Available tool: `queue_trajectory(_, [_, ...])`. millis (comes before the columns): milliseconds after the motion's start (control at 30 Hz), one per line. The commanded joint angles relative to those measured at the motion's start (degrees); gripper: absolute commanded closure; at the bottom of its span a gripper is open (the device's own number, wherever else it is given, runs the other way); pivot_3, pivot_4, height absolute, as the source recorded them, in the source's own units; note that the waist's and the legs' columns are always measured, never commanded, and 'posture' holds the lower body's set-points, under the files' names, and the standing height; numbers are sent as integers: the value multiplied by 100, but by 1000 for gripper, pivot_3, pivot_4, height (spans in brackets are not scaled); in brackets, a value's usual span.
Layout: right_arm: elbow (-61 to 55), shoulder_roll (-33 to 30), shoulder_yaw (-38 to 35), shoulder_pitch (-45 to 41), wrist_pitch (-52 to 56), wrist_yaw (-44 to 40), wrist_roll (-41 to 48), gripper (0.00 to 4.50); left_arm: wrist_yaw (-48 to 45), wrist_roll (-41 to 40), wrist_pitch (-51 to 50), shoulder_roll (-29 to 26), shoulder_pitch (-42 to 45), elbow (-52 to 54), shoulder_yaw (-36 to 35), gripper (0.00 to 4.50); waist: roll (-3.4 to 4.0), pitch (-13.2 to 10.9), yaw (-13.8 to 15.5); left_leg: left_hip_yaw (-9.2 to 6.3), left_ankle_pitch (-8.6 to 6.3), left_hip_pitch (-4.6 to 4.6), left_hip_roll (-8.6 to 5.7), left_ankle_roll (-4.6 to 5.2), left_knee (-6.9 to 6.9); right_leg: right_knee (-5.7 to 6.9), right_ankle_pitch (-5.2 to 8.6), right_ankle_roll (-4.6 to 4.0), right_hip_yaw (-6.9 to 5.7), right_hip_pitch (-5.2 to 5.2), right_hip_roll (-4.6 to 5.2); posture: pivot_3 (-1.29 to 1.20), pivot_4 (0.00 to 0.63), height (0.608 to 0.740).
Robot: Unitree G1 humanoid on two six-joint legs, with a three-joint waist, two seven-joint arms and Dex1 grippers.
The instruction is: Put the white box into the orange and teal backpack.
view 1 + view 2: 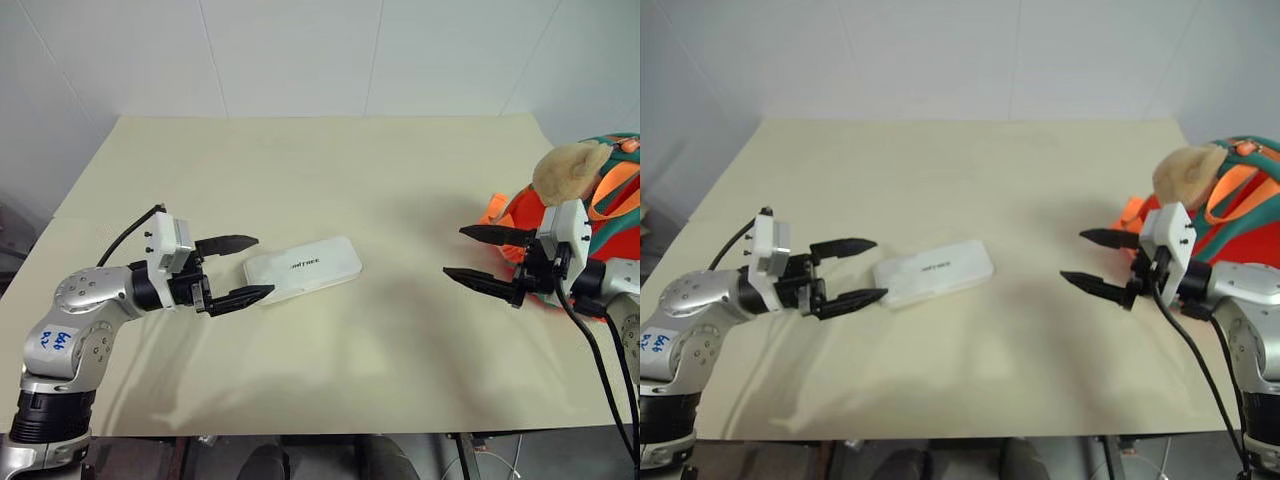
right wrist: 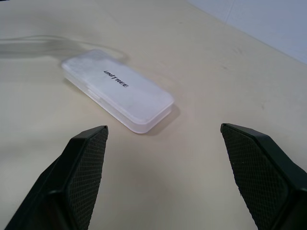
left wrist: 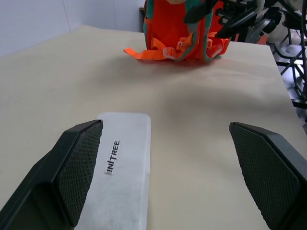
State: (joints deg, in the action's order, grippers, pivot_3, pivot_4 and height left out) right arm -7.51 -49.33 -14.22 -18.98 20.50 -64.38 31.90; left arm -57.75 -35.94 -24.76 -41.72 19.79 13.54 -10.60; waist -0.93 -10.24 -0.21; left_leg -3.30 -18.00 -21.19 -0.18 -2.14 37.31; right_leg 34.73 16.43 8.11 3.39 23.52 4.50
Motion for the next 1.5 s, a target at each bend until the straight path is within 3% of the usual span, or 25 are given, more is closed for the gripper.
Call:
queue_trajectory(33, [28,-77,4,-187,-61,-52,-21,31,-10,-39,9,-31,135,117,-5,0,0,0,2,0,0,1,0,0,0,0,0,0,0,-1,0,0,150,740])
queue_trajectory(333, [584,211,585,-750,-370,-208,-299,31,89,37,-61,-126,58,146,-96,0,0,0,-7,0,0,1,1,0,0,1,0,0,0,1,-1,0,150,740])
queue_trajectory(367, [661,252,677,-832,-422,-232,-369,7,86,78,13,-135,16,126,-145,183,0,0,-8,0,0,1,0,0,0,1,0,0,0,1,0,0,150,740])
queue_trajectory(467, [719,303,969,-944,-407,-138,-654,600,-39,46,65,-237,-225,96,-307,812,0,0,-8,0,0,0,1,-1,-4,2,0,0,0,4,-1,0,150,740])
queue_trajectory(833, [1314,913,1774,-1540,-531,136,-1412,4263,49,518,456,-315,-567,-507,-361,4073,0,0,-6,-1,1,-2,1,-2,-6,0,1,-1,-3,7,0,0,150,740])
queue_trajectory(900, [1561,1073,1892,-1665,-619,225,-1575,4377,136,680,497,-329,-620,-632,-320,4500,0,0,-10,0,1,-2,1,-2,-6,0,1,-1,-3,7,0,0,150,740])
queue_trajectory(1267, [3349,1927,2208,-2577,-1182,592,-2338,4380,1605,1283,-279,139,-802,-569,-122,4500,1,0,-51,1,2,-6,1,-3,-11,24,0,-1,-3,15,1,0,150,740])
queue_trajectory(1500, [4427,2379,2261,-3047,-1624,716,-2623,4380,1898,1363,-553,325,-680,-552,90,4500,1,0,-148,1,5,-7,0,-10,-10,27,0,-1,-4,16,3,0,150,740])
